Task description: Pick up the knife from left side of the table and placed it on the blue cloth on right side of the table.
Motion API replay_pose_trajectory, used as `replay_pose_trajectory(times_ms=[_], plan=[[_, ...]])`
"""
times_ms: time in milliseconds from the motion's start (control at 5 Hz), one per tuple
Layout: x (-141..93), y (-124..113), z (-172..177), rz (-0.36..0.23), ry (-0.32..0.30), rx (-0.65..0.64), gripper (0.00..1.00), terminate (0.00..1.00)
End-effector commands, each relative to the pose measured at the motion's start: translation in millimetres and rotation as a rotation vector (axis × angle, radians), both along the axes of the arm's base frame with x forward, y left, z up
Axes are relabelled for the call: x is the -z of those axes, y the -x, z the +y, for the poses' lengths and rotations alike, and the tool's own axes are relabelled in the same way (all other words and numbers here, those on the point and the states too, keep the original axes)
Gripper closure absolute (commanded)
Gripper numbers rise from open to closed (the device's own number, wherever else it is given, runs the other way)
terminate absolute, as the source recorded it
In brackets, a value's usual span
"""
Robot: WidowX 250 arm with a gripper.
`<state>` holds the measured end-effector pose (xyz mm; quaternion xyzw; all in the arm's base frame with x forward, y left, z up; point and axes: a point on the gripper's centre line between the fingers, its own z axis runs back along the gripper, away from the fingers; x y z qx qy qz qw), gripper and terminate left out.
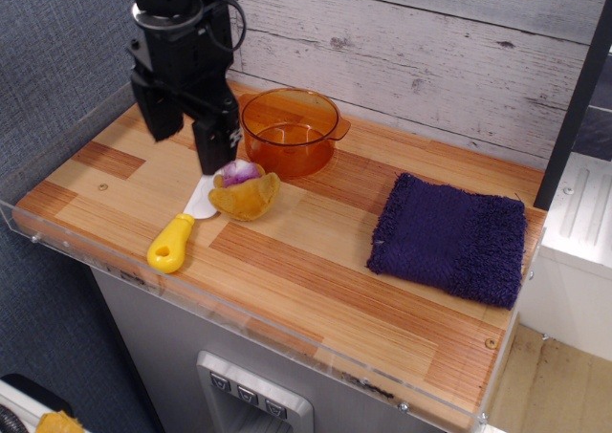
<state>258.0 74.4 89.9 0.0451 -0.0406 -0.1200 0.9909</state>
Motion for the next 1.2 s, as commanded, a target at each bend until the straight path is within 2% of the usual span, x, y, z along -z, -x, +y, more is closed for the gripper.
replay_pose_trajectory(times_ms=[0, 200, 400, 800, 1000], plan=[[16, 38, -7, 0.129, 0.005, -0.084, 0.00, 0.00], [34, 45, 4, 0.226, -0.005, -0.168, 0.00, 0.00], [48, 47, 10, 0.258, 0.023, -0.273, 0.00, 0.00], [51, 42, 22, 0.225, -0.008, -0.492, 0.00, 0.00], [59, 34, 20, 0.213, -0.042, -0.523, 0.00, 0.00]])
